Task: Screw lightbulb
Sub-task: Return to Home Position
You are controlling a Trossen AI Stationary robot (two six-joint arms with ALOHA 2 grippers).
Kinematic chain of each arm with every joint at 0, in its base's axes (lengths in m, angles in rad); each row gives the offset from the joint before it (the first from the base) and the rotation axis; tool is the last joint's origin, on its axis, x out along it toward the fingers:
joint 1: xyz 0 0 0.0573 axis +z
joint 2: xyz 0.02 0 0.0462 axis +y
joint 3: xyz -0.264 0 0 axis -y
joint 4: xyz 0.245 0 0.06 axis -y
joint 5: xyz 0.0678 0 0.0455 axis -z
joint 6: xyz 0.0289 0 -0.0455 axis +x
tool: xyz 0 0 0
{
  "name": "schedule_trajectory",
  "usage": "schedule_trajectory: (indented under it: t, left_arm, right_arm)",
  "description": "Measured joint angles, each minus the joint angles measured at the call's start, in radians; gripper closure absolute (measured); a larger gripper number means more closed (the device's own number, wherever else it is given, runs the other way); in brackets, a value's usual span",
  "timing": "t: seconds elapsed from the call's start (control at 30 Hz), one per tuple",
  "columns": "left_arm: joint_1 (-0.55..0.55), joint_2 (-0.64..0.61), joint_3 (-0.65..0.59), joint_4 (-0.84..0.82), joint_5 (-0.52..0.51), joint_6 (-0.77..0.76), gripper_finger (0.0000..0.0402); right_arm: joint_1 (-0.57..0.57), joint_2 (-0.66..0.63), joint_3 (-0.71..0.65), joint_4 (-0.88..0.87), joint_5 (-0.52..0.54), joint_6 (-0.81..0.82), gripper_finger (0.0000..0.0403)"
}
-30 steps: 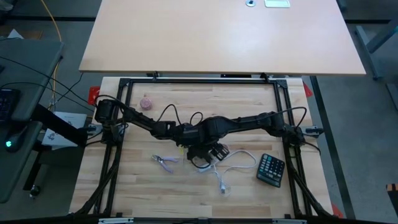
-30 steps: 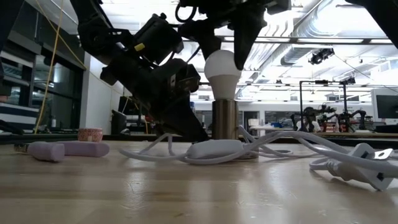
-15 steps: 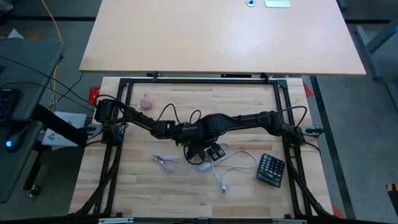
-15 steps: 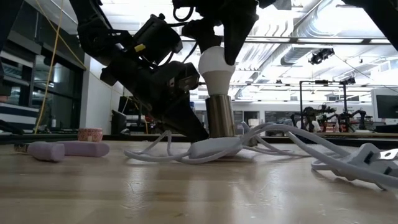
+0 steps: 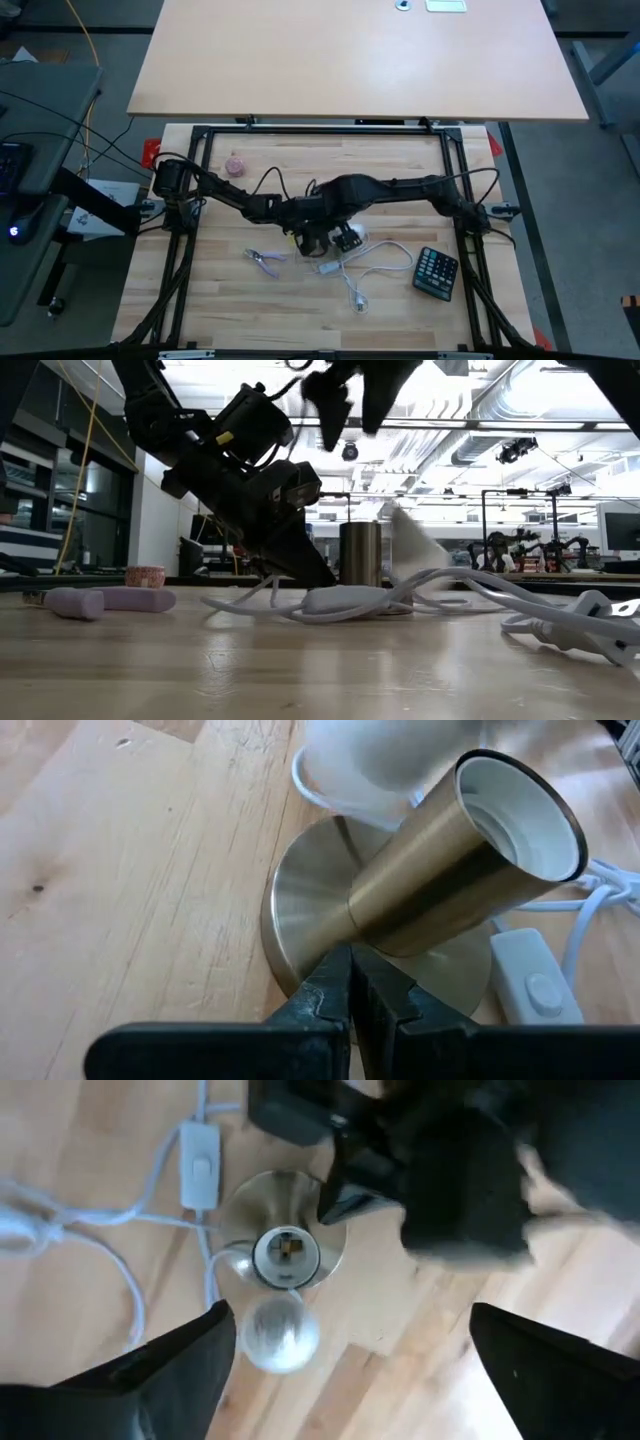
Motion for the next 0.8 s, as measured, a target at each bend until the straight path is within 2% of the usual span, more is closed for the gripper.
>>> schedule_trajectory:
  t: [0.1,0.27,0.37,0.43,0.5,0.67,0.8]
  left_arm:
    - [0.000,0.000,-0.001,0.004,0.001,0.003,0.0401]
    - [0.000,0.000,-0.001,0.005,0.004,0.002,0.0401]
    - [0.006,-0.009,0.000,-0.010,0.036,0.059,0.0401]
    - [0.019,-0.030,-0.002,-0.047,0.062,0.100,0.0401]
    - [0.038,-0.057,-0.002,-0.101,0.079,0.122,0.0401]
    - [0.085,-0.125,-0.003,-0.198,0.088,0.169,0.0401]
    - [0.113,-0.201,-0.008,-0.196,0.195,0.175,0.0401]
  right_arm:
    - [0.000,-0.050,-0.002,0.000,0.003,0.167,0.0008]
    - [0.000,-0.146,-0.016,0.002,-0.006,0.652,0.0007]
    - [0.026,-0.231,-0.086,-0.001,0.092,0.841,0.0007]
    - [0.070,-0.305,-0.170,-0.001,0.188,0.940,0.0006]
    - [0.121,-0.383,-0.279,-0.001,0.239,1.053,0.0006]
    - [0.254,-0.580,-0.587,0.012,0.277,1.480,0.0006]
    - [0.367,-0.710,-0.796,0.186,0.315,1.681,0.0006]
